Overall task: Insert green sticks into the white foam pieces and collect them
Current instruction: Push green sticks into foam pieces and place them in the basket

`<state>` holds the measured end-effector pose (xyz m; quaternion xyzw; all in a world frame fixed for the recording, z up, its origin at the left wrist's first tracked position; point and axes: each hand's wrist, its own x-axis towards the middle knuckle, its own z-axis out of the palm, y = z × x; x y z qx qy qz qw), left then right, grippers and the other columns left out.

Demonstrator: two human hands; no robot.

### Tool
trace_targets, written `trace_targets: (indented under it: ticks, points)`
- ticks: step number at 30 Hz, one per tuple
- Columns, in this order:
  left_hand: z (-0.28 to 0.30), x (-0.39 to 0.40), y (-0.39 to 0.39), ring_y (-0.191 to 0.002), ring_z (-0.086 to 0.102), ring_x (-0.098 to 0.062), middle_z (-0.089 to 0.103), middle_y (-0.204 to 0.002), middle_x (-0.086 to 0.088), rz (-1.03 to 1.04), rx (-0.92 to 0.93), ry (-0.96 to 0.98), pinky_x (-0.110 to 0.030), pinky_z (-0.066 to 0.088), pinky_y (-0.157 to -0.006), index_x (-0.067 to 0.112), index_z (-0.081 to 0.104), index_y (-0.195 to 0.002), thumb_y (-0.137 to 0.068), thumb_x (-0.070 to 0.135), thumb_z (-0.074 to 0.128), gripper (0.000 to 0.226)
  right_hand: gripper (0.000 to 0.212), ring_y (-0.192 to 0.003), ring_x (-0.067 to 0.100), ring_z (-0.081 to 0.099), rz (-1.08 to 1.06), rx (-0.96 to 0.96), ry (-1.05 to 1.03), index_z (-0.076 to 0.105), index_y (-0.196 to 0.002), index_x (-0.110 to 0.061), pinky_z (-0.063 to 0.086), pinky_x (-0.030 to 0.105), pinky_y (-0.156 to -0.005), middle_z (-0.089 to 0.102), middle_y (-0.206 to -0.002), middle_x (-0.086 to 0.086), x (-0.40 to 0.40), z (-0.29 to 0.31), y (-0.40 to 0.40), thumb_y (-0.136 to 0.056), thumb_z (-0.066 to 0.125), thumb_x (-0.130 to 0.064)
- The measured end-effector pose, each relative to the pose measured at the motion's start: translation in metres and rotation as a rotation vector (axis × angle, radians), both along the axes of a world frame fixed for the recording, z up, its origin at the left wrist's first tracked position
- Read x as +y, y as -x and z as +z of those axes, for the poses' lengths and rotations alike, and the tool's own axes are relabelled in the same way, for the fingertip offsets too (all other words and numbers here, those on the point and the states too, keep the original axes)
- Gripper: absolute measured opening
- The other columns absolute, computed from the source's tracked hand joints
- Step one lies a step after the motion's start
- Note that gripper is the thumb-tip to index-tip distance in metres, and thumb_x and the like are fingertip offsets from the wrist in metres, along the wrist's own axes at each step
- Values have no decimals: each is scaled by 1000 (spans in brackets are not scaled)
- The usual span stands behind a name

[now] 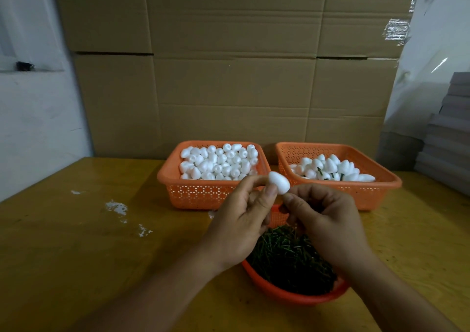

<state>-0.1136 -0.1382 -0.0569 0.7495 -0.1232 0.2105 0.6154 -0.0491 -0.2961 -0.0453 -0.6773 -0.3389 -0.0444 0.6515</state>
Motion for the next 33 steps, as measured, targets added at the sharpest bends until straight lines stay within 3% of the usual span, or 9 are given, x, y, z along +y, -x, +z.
trace_targets:
  ticks: [3,8,10,12,16,20,25,29,33]
  points:
    - [-1,3,-1,-57,49,1,51,-65,9,44,19,6,-17,41,-51,28,55,-126,-95,55,49,42,13,-55,1,61,-196,9,22,75,-80,-16,48,13,-51,73,-70,0,-6,4,-25,-91,70,-13]
    - [-3,1,-3,-55,48,0,50,-63,11,54,16,-23,-17,41,-50,26,60,-113,-97,49,50,30,15,-70,17,66,-581,-58,229,72,-79,-28,57,42,-66,72,-80,-8,-21,8,-91,-93,68,-25]
    - [-4,1,-3,-54,47,0,50,-61,11,51,16,-28,-16,41,-51,27,61,-111,-97,49,51,27,18,-82,23,66,-678,-85,377,73,-80,-21,58,48,-72,72,-86,-3,-25,7,-116,-94,64,-28]
    - [-4,1,-3,-54,47,-1,50,-61,11,42,19,-36,-17,41,-52,30,61,-109,-97,50,51,25,27,-85,34,64,-741,-107,535,69,-71,-14,56,44,-65,68,-74,5,-26,6,-133,-94,61,-27]
    - [-6,1,-3,-54,46,-3,50,-61,10,34,17,-44,-20,39,-51,32,60,-110,-95,54,52,27,36,-86,34,60,-822,-93,730,57,-58,-19,46,37,-58,56,-62,5,-18,10,-152,-92,58,-26]
    - [-6,2,-3,-53,44,-4,49,-60,10,26,12,-47,-21,37,-50,33,61,-106,-94,54,52,26,21,-93,33,64,-857,-21,815,60,-77,-14,58,45,-74,63,-79,10,-10,18,-161,-90,59,-31]
    - [-6,0,-1,-55,47,-3,52,-60,12,30,24,-89,-20,40,-53,33,62,-101,-93,57,51,27,25,-91,31,63,-838,27,928,64,-85,-14,57,49,-85,66,-87,10,-11,21,-168,-89,63,-39]
    - [-5,-1,1,-55,47,-5,52,-59,13,31,23,-94,-21,40,-53,29,64,-93,-94,49,53,24,31,-76,27,65,-853,56,893,65,-79,-14,59,46,-79,66,-77,8,-13,22,-170,-87,68,-44]
    - [-5,-3,2,-54,45,-9,48,-57,10,56,18,-118,-30,40,-53,29,56,-74,-95,43,56,25,23,-59,23,61,-846,-32,794,69,-69,-12,54,34,-61,64,-64,7,-18,22,-165,-88,67,-24]
